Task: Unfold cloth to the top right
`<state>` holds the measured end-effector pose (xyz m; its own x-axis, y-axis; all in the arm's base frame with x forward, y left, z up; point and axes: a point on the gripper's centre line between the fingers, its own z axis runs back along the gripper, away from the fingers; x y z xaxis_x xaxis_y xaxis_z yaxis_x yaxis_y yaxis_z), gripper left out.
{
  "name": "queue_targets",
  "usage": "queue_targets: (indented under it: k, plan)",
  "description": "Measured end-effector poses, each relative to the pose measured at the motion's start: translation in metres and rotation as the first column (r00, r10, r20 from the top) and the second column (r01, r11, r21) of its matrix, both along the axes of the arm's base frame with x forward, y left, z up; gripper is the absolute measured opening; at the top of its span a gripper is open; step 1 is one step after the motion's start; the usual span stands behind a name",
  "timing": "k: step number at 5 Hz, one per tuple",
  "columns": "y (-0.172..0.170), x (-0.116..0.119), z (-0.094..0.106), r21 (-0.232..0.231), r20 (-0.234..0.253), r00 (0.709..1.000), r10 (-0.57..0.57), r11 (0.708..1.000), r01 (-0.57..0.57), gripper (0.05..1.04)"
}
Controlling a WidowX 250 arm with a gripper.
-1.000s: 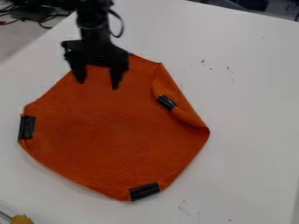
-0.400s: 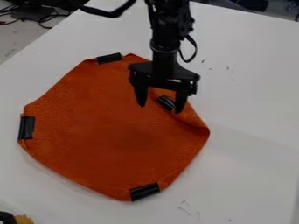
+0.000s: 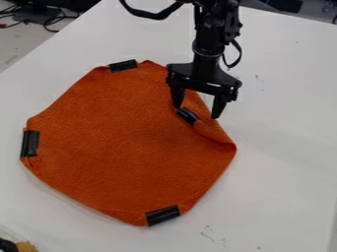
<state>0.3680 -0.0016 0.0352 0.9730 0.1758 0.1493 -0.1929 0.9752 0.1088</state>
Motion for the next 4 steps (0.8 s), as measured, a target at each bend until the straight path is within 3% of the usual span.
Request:
queue_targets:
  k: [2,4]
  plan:
    - [0.014,0.007,-0.002,0.016,0.009,1.000,0.017,1.000,-0.017,1.000]
    - [0.022,-0.008,-0.012,0.021,-0.043,0.997,0.058,0.998,-0.057,1.000]
